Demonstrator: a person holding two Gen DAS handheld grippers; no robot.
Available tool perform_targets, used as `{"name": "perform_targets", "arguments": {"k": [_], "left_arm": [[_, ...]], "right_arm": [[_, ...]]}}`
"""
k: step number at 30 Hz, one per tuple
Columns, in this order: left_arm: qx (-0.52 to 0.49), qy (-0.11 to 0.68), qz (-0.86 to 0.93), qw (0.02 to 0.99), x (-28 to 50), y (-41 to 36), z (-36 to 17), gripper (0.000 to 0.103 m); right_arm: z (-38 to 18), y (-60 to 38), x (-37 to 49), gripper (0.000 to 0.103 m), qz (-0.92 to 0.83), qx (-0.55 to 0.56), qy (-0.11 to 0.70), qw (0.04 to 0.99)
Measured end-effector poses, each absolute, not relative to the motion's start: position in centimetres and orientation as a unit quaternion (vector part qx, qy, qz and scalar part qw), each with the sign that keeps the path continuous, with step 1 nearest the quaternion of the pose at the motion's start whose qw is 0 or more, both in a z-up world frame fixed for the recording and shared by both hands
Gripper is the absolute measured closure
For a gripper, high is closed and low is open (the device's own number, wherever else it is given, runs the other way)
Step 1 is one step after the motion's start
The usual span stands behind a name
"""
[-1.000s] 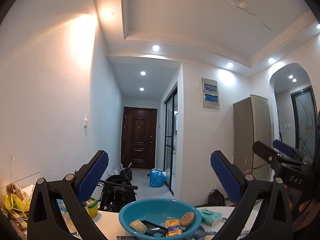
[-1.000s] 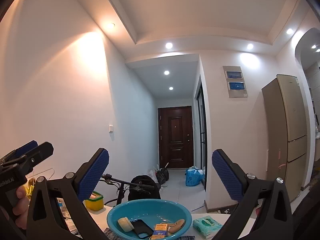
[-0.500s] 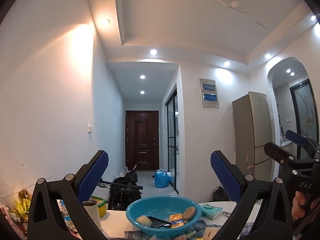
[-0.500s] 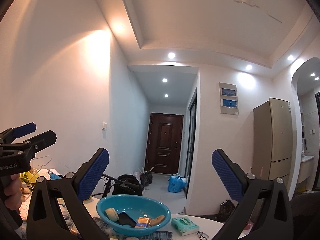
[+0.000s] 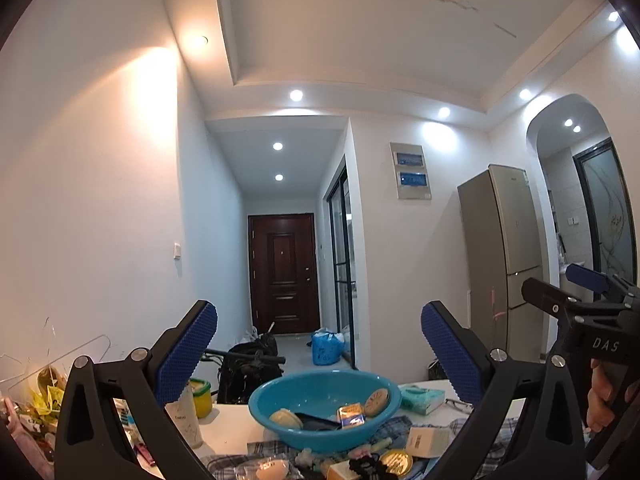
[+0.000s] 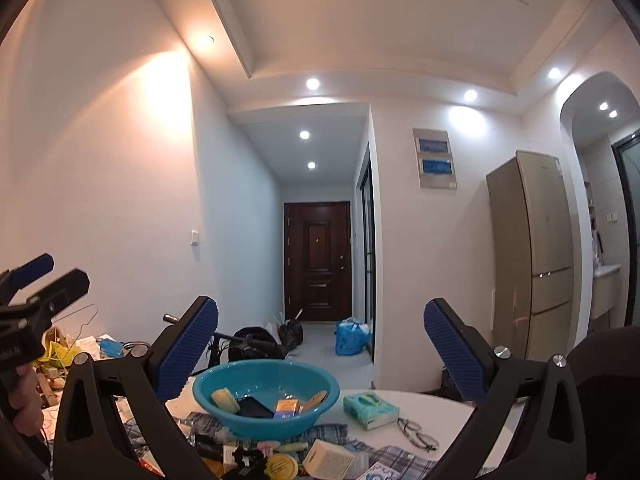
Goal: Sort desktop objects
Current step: 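Lower both grippers toward the remaining clutter on the table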
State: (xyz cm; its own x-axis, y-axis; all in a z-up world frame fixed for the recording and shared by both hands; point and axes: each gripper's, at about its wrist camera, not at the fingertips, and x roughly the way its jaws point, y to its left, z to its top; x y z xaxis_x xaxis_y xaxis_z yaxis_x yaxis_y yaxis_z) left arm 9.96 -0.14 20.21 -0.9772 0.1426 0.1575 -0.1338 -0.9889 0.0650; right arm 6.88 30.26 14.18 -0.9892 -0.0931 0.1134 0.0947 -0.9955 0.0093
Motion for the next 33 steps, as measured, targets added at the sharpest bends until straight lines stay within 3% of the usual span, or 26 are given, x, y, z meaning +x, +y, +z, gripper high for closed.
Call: {"name": "perform_targets", "arguments": {"k": [6, 16, 23, 33], "left_arm": [[0.054, 0.054, 0.994, 0.083, 8.4, 1.1, 17.3, 0.0], [-0.021, -0.007, 0.995, 0.092, 5.2, 0.3, 11.9, 0.0], [-0.019, 0.052, 0.997, 0.058, 5.4, 2.1, 7.7, 0.0], [-0.081, 0.024, 0.995, 0.045, 3.8, 1.8, 3.0, 0.0]], "right_arm": [[11.4, 30.0, 5.5, 0.0, -0.998, -0.019, -0.006, 0.053], [7.1, 29.3, 4.4, 0.0, -0.999, 0.014, -0.001, 0.05], [3.4, 29.3, 2.6, 0.0, -0.997, 0.06, -0.001, 0.047], [-1.9, 30.0, 0.2, 0.0, -0.988, 0.138, -0.044, 0.052]]}}
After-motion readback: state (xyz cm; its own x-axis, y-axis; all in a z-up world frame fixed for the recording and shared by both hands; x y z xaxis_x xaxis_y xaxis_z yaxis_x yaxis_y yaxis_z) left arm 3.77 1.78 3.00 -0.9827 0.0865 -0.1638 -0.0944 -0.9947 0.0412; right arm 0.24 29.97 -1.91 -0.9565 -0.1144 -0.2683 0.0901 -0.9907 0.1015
